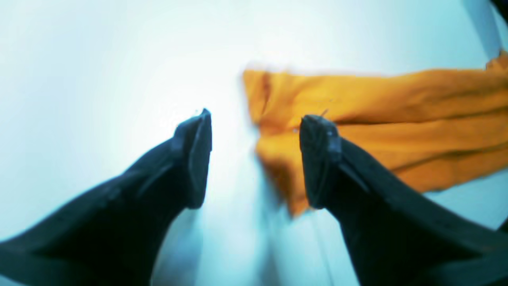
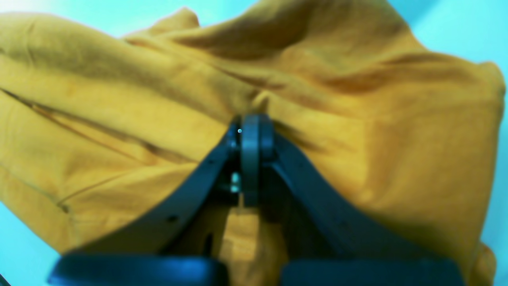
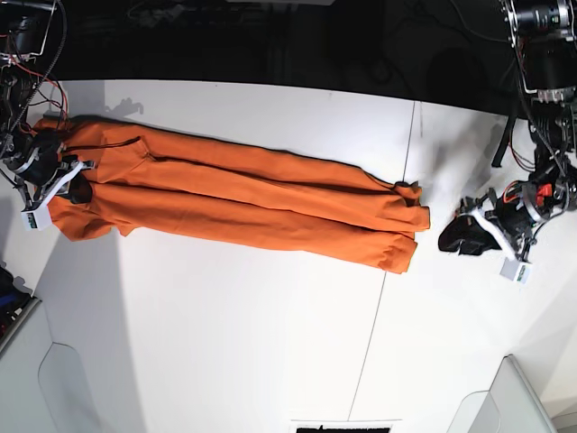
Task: Layout the t-shirt on the table in an organized manner, then fold the t-shirt properly
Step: 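Grasp the strip end with the left gripper, then fold the strip end with the left gripper toward the right gripper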
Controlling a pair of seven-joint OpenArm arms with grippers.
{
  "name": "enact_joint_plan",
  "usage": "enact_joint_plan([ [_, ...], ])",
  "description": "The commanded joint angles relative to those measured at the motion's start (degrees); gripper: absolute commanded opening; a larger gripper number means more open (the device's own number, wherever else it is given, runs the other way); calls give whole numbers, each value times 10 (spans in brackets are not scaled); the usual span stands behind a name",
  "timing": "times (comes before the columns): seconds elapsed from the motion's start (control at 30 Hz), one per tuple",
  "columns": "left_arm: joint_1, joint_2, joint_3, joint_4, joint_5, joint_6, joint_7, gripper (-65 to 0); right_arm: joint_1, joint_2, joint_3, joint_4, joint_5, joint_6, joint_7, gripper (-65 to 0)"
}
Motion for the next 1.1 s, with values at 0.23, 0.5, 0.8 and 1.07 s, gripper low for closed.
enact_joint_plan([
  [0.23,75,98,-102,8,-56,-5,-9,-213,9,11,4,8,9,-2,5,-650],
  [0.5,48,159,-24,3,29,10,-74,-213,9,11,4,8,10,-2,-1,-650],
  [0.8,-56,170,-1,-98,104,45,-101,-213,9,11,4,8,17,-2,-27,-650],
  [1.07,-108,170,0,-111,155,45,-108,-214,9,11,4,8,40,-2,-30,-650],
])
